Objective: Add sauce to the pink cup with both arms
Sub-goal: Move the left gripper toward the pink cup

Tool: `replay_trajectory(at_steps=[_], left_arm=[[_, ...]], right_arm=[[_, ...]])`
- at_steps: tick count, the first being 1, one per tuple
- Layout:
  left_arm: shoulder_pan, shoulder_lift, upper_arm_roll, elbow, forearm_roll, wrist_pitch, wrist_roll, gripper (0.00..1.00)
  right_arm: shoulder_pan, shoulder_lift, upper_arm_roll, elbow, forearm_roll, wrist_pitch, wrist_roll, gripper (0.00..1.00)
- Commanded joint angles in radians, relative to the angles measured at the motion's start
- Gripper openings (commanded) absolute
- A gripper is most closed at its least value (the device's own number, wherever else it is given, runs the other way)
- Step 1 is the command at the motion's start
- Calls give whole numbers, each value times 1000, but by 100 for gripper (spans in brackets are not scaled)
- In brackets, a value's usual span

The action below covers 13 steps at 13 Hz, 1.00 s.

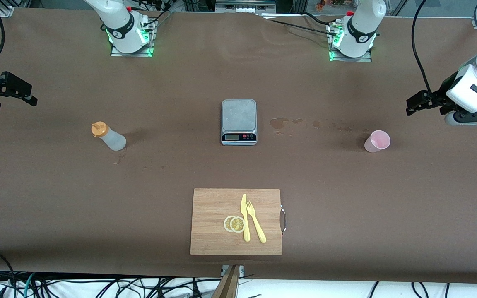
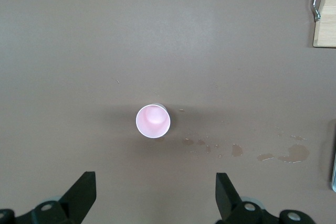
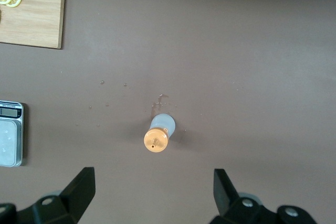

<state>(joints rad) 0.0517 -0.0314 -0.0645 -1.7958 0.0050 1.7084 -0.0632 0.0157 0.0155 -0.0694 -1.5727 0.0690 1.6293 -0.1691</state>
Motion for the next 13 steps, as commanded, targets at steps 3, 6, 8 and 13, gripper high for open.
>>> replay_trajectory(at_steps=[3,6,8,13], left_arm=[[5,-1,2,6,20,-10,16,100],[3,10,-1,9,15,-9,16,100],[0,11,-3,22,15,-10,11,100],[5,15,3,53,24,-23,26,100]], right_arm=[[-2,-2,0,14,-11,-16,5,100],[-2,-2,0,14,-11,-16,5,100],[-2,-2,0,14,-11,-14,5,100],[-3,0,-1,14,-11,-14,3,100]])
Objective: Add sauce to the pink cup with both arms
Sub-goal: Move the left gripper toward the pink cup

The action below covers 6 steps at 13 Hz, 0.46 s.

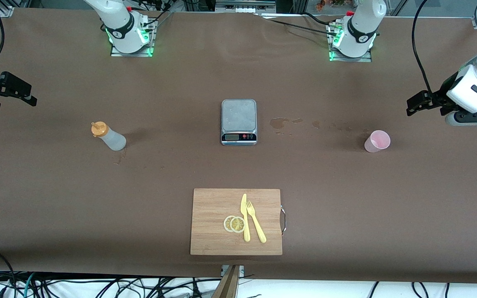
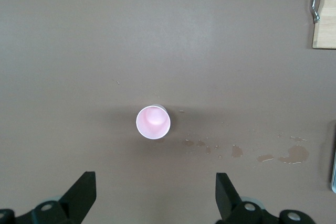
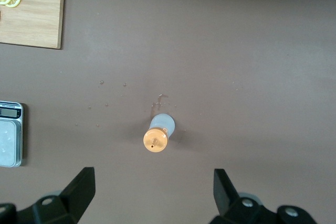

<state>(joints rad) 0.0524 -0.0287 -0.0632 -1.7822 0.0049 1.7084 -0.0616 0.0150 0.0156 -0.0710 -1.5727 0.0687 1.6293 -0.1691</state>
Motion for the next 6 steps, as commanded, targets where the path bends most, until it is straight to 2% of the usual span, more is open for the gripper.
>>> replay_trajectory(at_steps=[1,3,6], left_arm=[[6,33,5,49,24,-23,17,100],[9,73,8,96,24,-23,17,100],[11,110,6,112,10,-104,23,100]], right_arm=[[-1,-2,0,14,-10,-17,5,100],[-3,-2,-1,13,-10,-17,3,100],[-4,-2,-1,13,-10,-17,3,100]])
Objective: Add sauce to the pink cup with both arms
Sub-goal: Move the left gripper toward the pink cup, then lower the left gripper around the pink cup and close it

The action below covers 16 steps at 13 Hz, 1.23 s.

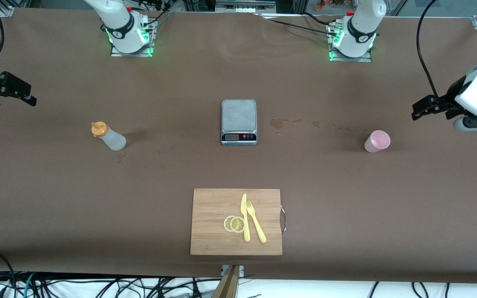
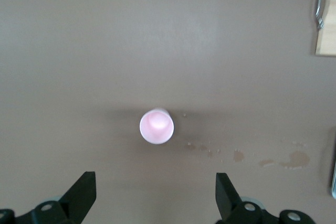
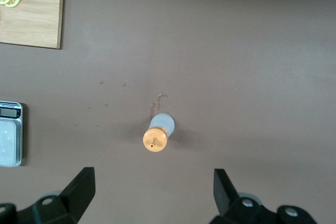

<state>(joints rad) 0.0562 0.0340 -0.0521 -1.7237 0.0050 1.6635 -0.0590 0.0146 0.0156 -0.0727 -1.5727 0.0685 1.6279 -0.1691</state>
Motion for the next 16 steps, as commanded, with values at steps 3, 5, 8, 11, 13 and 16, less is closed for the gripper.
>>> replay_trajectory(at_steps=[3,5,8,11,13,16], left_arm=[[7,61,-5,56,12,-57,24,100],[36,90,-3,52,15,-57,24,100],[77,161,-3,52,13,-59,27,100],[77,210,-3,30,27,-65,54,100],[103,256,-3,23,27,-59,62,100],[112,314,-3,18,27,-54,76,100]], right_arm=[[-4,-2,1,11,-10,-19,0,100],[-4,-2,1,11,-10,-19,0,100],[-4,-2,1,11,-10,-19,0,100],[-4,-2,1,11,-10,-19,-6,100],[-4,-2,1,11,-10,-19,-6,100],[-4,-2,1,11,-10,-19,-6,100]])
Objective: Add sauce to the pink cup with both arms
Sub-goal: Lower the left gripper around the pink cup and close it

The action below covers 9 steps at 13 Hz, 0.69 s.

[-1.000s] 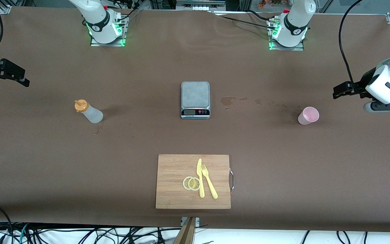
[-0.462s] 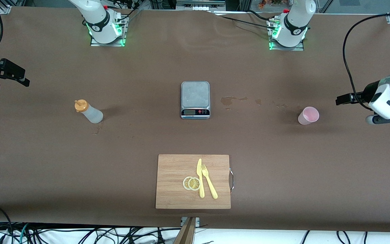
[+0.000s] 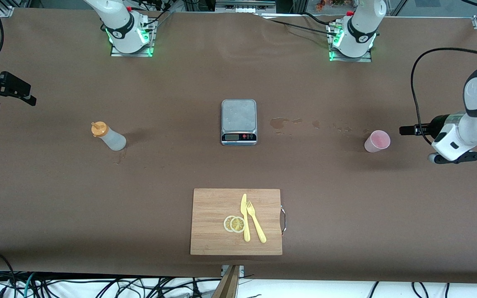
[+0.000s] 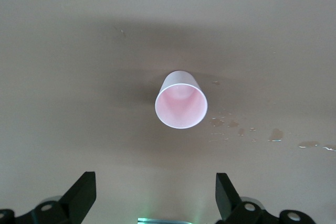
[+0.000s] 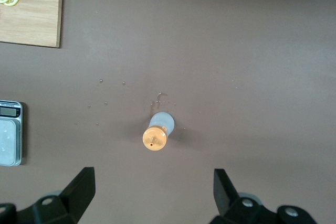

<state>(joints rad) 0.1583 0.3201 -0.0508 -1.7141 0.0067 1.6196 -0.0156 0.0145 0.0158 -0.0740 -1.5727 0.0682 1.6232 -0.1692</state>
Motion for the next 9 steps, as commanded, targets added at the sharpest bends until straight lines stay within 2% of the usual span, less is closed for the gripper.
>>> replay_trajectory(at_steps=[1,5,7,9], left_arm=[[14,36,-4,-14,41,8,55,100],[27,30,-4,-180,85,215,98,100],[27,42,-6,-272,84,390,100,100],[27,48,-6,-320,70,486,100,100]], right_arm=[[-4,-2,3,11,-10,-14,-3,100],[-4,-2,2,11,-10,-14,-6,100],[-4,-2,2,13,-10,-14,-7,100],[-4,-2,2,13,-10,-13,-7,100]])
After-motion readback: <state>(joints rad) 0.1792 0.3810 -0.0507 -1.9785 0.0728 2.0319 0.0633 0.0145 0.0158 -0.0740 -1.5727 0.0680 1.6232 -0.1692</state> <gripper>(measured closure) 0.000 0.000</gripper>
